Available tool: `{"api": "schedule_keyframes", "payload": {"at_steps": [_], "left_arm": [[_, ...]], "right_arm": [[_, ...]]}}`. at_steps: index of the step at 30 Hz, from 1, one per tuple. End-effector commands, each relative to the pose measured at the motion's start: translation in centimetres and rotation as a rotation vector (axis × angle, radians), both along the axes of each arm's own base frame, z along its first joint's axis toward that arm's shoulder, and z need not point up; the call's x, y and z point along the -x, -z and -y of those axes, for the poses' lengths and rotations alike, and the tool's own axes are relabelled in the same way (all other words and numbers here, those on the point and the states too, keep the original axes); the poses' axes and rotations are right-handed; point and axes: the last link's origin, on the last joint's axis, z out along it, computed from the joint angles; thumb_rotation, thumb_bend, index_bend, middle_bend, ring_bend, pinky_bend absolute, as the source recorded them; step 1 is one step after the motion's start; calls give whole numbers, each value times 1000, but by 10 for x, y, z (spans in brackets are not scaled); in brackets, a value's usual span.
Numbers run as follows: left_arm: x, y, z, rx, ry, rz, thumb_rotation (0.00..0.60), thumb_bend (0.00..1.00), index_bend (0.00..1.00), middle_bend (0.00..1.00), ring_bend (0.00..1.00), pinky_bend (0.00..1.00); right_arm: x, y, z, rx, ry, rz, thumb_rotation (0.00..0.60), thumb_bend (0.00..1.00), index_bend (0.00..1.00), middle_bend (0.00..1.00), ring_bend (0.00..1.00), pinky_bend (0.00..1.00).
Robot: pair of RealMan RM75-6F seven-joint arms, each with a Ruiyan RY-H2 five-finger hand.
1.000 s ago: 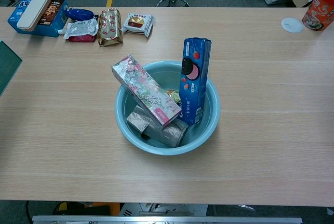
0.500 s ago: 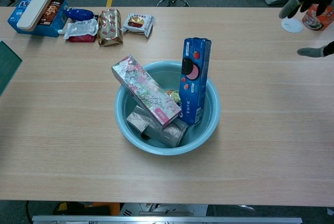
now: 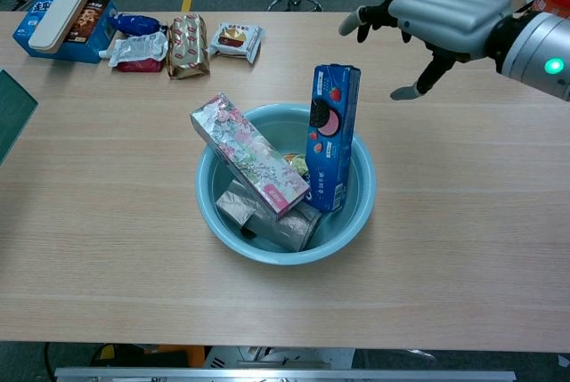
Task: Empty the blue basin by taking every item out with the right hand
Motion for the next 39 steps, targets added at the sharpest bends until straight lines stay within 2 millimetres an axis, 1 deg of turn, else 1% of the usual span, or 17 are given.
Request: {"api": "schedule_keyframes", "payload": {"at_steps": [1,5,9,14,20,26,28,33,36,39], "left_arm": [[1,-1,1,-2,-6,0,600,357,398,385,312,307],[3,-1,1,-7,-17,-1,600,357,398,385,312,308],[4,-2,0,-10,-20,-1,600,357,398,385,312,307],[4,-3,0,-11,-24,-5,600,357,398,384,312,307],[5,-6,0,-18,-27,-8,600,357,399,384,312,307],[5,-6,-1,-19,-27,-9,600,357,399,383,312,307],[5,-7,0,-20,-27,-8,600,357,399,383,312,307],[6,-7,0,-20,-29,-8,600,357,399,383,312,307],[6,-7,1,-19,-27,-8,600,357,400,383,312,307],[5,-6,1,-19,-23,-6,600,357,400,383,312,308]], "right_arm": [[-14,13,14,-30,-9,-21,600,125,185,286,231,414],[-28,20,27,-75,1,-37,600,125,185,286,231,414],[-38,27,38,-106,12,-47,600,125,184,286,231,414],[-43,37,47,-143,21,-80,600,125,184,286,231,414],[-45,46,51,-186,40,-111,600,127,184,286,231,414],[-46,52,50,-229,50,-126,600,130,185,287,231,414],[-46,51,48,-229,44,-122,600,133,186,302,237,414],[-40,46,43,-224,33,-116,600,137,238,346,288,415],[-33,40,37,-224,28,-127,600,139,253,361,316,417],[-24,32,29,-228,27,-143,600,139,255,363,323,419]]}}
